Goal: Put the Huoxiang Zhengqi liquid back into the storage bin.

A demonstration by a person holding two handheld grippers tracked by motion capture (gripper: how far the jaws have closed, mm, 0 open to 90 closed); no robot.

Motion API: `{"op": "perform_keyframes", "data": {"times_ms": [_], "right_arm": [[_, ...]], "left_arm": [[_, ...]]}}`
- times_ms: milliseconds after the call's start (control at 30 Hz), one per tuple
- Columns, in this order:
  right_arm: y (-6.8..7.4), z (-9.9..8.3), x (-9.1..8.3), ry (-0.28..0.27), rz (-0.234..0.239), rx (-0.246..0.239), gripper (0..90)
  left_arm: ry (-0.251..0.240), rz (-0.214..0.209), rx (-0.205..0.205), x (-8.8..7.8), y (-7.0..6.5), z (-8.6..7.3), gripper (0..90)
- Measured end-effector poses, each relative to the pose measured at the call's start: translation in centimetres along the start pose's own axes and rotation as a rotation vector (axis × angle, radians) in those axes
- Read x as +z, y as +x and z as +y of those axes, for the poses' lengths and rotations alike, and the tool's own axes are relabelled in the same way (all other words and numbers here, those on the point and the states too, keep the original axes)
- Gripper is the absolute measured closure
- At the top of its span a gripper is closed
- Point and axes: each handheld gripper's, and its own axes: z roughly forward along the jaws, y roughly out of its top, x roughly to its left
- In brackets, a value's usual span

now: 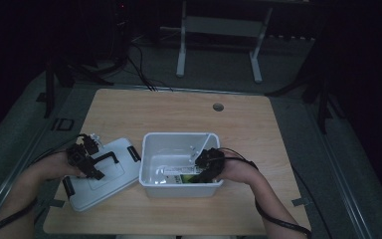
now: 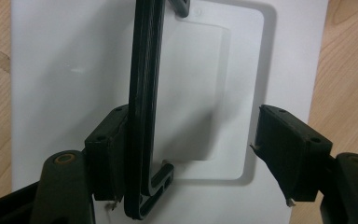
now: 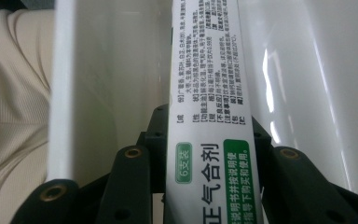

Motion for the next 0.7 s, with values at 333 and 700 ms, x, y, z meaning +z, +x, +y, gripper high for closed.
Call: {"op": "perform_keyframes", "data": {"times_ms": [333, 700], "right_arm": [[0.0, 0.2, -0.1, 0.004, -0.003, 0.014, 57.9], [0.7, 0.3, -3.1, -0.135, -0.028, 0.027, 53.2]], "left_arm": [[0.000, 0.004, 0.003, 0.2, -0.1, 0.0, 30.3], [-0.002, 0.012, 0.008, -0.2, -0.3, 0.2, 30.4]]}}
